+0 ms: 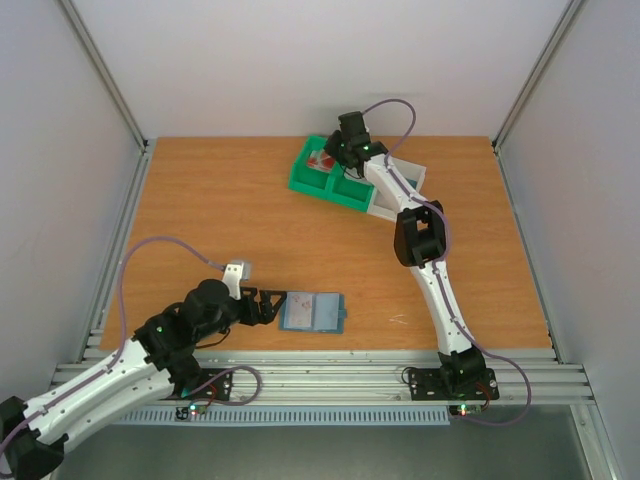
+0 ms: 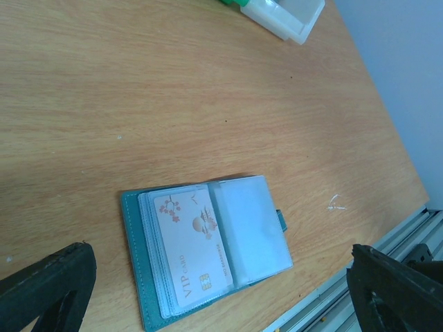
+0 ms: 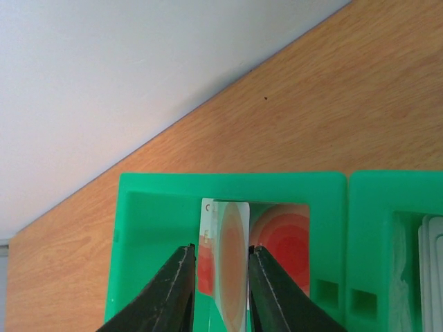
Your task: Take the credit cards out of the card holder
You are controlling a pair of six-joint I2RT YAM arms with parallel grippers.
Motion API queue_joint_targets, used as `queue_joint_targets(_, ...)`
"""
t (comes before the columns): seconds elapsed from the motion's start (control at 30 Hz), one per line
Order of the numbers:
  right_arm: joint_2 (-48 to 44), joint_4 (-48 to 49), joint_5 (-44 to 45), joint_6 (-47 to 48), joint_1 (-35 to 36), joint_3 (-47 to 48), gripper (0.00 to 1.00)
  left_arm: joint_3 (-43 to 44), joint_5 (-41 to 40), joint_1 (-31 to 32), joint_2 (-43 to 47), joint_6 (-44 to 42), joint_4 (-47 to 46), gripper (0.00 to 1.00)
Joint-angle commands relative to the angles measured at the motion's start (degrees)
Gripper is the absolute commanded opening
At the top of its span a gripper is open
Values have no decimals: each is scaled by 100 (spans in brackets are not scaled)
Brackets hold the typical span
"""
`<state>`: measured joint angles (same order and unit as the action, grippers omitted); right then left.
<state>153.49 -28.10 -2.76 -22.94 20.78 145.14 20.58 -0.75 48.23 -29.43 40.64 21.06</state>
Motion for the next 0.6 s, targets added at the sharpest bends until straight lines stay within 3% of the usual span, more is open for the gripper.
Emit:
queue_joint_targets(0.0, -182, -186, -44, 271, -41, 225, 24, 154, -34, -6, -134, 53, -3, 99)
queue_joint_targets(0.17, -479, -444, -155, 539, -47, 225, 30, 305, 314, -6, -436, -157, 157, 99)
queue_joint_targets(0.57, -1295, -1480, -321, 1186, -15, 171, 37, 551, -91, -9, -700, 27, 971, 99)
